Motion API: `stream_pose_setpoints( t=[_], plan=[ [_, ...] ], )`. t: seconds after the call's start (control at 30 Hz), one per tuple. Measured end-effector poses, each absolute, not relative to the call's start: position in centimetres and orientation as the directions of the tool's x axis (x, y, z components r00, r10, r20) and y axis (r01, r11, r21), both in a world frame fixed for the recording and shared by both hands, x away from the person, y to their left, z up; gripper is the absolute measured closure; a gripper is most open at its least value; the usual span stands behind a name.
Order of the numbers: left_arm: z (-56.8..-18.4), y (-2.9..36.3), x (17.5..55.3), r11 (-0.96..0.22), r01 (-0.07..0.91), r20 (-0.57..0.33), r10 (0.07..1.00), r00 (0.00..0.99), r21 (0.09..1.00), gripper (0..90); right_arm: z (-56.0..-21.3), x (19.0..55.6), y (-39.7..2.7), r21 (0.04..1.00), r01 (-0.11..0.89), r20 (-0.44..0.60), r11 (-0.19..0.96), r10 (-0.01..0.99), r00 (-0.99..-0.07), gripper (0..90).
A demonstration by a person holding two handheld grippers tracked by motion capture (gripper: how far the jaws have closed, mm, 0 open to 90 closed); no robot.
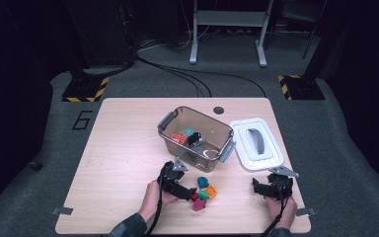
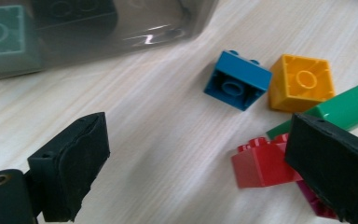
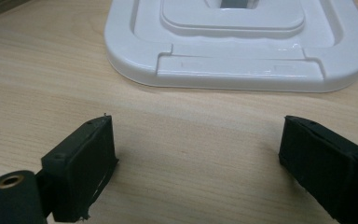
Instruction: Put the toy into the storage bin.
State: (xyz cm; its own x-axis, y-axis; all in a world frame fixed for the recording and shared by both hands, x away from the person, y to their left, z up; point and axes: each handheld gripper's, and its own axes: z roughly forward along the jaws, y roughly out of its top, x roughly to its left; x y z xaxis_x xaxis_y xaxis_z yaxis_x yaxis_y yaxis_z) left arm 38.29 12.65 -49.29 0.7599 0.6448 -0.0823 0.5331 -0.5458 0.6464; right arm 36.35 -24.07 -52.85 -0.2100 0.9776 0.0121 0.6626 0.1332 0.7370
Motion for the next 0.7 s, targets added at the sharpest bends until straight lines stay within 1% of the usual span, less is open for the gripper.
stream_pose_setpoints(
  t=[0.1, 0.33, 0.57, 0.63, 0.7],
  plan=[
    [-49.1, 12.9, 38.2, -0.538, 0.538, -0.098, 0.642, 0.76, 0.649, 7.1, -52.9, 36.4, -24.1, 0.737, 0.663, 0.012, 0.133, 0.978, -0.21, 9.7],
    [-49.5, 11.8, 37.4, -0.544, 0.531, -0.123, 0.614, 0.779, 0.65, 7.0, -52.9, 36.3, -24.1, 0.737, 0.663, 0.012, 0.133, 0.978, -0.21, 9.7],
    [-50.2, 12.1, 37.3, -0.56, 0.533, -0.086, 0.634, 0.769, 0.635, 8.2, -52.8, 36.3, -24.1, 0.737, 0.663, 0.013, 0.132, 0.978, -0.209, 9.7],
    [-50.3, 12.6, 37.4, -0.556, 0.537, -0.088, 0.639, 0.764, 0.634, 10.7, -52.9, 36.3, -24.1, 0.738, 0.662, 0.011, 0.135, 0.977, -0.211, 9.7],
    [-50.3, 13.0, 37.5, -0.543, 0.532, -0.093, 0.637, 0.765, 0.649, 15.3, -52.9, 36.3, -24.1, 0.738, 0.661, 0.011, 0.135, 0.977, -0.211, 9.7]
  ],
)
